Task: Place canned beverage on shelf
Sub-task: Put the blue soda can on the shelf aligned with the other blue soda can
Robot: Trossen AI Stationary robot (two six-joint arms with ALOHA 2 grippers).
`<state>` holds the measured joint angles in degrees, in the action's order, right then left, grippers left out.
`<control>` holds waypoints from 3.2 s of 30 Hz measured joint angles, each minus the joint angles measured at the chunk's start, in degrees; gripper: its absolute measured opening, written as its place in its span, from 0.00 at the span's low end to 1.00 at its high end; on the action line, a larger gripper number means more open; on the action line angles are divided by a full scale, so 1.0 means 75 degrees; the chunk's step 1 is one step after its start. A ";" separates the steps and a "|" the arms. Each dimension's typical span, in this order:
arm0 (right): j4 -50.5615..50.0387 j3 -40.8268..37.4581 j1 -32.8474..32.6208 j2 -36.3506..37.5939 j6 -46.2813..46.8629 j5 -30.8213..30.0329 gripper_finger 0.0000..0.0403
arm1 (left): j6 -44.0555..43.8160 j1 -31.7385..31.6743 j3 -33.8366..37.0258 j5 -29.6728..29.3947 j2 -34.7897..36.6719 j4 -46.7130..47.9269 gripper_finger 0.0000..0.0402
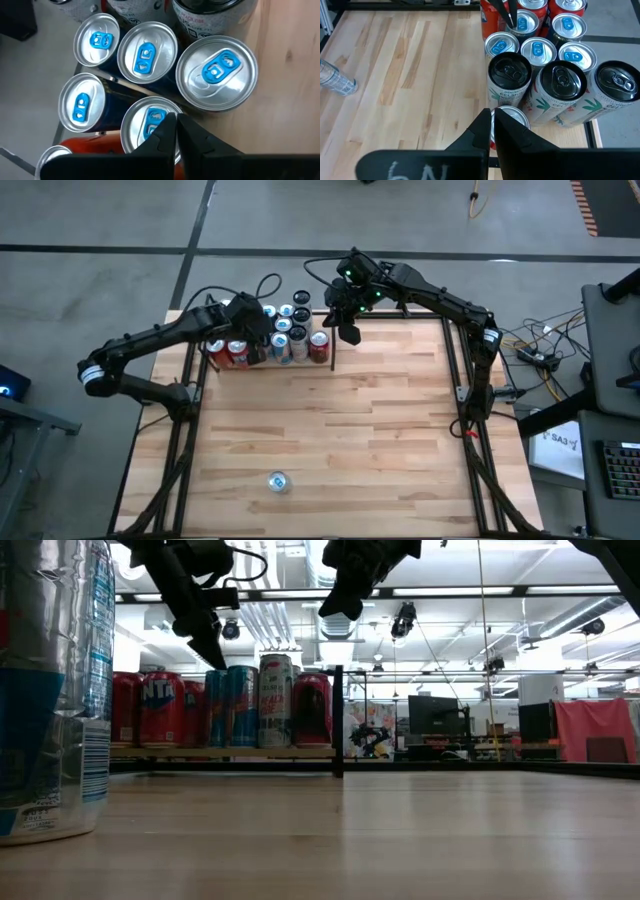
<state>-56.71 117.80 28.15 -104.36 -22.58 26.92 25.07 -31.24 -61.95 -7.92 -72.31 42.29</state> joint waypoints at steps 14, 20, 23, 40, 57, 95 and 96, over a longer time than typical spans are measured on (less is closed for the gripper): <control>-0.0003 0.0000 0.0001 0.0000 -0.0027 0.0000 0.02 | 0.0168 -0.0015 0.0000 -0.0090 0.0016 -0.0390 0.00; -0.0003 0.0000 0.0001 0.0000 -0.0073 -0.0001 0.02 | 0.0170 -0.0015 0.0000 -0.0149 0.0383 0.0266 0.00; -0.0001 0.0000 0.0001 0.0000 -0.0078 0.0000 0.02 | 0.0170 -0.0015 0.0000 -0.0163 0.0508 0.0363 0.00; -0.0003 0.0000 0.0001 0.0000 -0.0080 -0.0001 0.02 | 0.0197 -0.0020 0.0038 -0.0312 0.0172 0.0450 0.00; -0.0009 0.0000 0.0001 0.0000 -0.0080 0.0000 0.02 | 0.0281 -0.0050 0.0055 -0.0614 0.0146 0.0275 0.00; -0.0079 0.0000 -0.1754 0.0026 0.1279 -0.0869 0.02 | -0.2997 0.3195 0.0590 0.0283 0.2401 -0.0875 0.00; -0.0140 0.0000 -0.1952 0.0026 0.1321 -0.1074 0.02 | -0.3245 0.3633 0.0718 0.0012 0.2466 -0.1022 0.00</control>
<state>-57.76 117.80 13.52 -104.16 -12.67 18.86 0.74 -3.99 -56.57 -7.84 -53.82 34.63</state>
